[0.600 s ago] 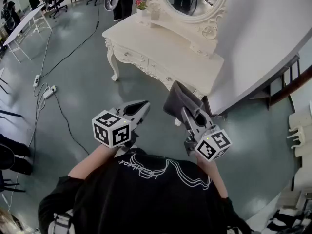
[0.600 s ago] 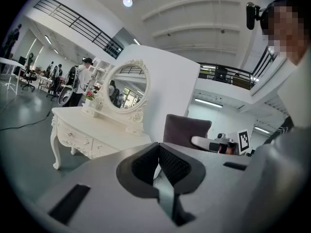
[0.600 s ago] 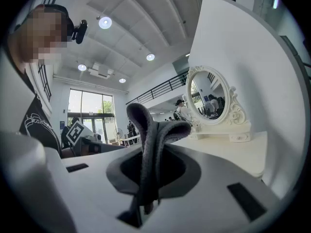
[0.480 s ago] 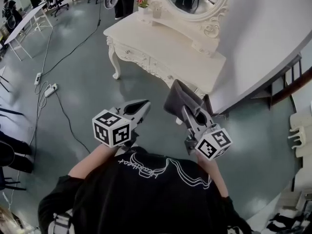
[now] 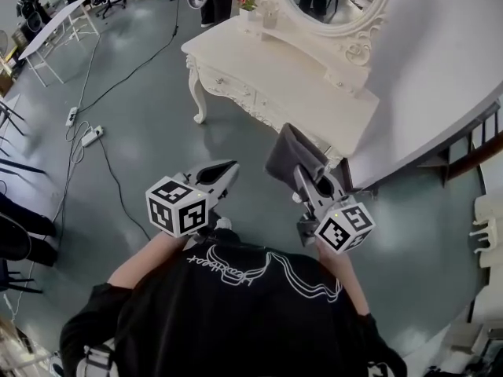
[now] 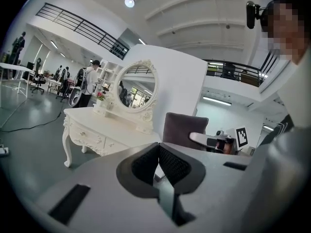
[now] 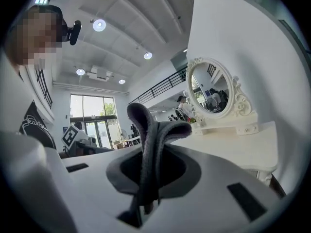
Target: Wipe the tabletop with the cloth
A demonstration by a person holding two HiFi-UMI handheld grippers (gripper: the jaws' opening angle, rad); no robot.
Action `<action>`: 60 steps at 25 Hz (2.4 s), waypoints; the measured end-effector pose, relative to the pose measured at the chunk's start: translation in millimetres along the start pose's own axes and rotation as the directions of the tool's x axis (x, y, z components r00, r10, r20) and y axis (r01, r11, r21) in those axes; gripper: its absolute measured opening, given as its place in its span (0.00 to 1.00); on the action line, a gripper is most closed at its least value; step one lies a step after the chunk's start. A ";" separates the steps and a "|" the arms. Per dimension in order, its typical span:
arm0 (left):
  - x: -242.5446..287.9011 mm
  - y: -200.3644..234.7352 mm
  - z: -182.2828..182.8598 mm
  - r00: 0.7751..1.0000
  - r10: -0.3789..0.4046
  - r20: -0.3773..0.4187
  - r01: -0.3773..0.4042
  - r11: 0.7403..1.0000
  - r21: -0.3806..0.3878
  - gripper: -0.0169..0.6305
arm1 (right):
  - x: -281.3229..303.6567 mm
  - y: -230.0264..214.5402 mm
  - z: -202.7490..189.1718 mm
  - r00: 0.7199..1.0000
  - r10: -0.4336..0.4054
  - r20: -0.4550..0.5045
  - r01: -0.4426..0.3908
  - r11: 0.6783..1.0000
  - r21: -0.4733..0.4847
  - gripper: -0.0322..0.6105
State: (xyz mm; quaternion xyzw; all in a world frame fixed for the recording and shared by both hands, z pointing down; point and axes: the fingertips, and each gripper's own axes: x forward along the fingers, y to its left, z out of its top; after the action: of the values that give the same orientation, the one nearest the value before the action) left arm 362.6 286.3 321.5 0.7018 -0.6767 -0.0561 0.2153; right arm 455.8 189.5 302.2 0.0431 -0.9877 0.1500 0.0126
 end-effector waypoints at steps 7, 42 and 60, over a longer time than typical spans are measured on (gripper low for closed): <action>2.7 37.3 9.5 0.998 0.052 0.023 -0.052 0.998 -0.018 0.03 | 43.5 -5.4 -4.9 0.998 0.061 -0.030 -0.062 0.998 -0.006 0.12; 150.5 507.9 162.7 0.994 0.045 -0.099 -0.057 0.990 -0.130 0.03 | 506.6 -146.6 -24.4 0.976 -0.062 -0.206 0.084 0.992 0.096 0.13; 287.7 597.3 208.6 0.985 0.099 -0.145 -0.125 0.975 -0.186 0.03 | 625.4 -280.0 1.0 0.962 0.002 -0.272 0.018 0.997 0.071 0.13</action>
State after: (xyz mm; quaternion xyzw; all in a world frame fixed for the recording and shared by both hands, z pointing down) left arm -245.1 -36.0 420.5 0.6402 -0.6906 -0.0622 0.3306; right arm -142.2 -128.1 407.5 0.0267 -0.9703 0.1904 0.1470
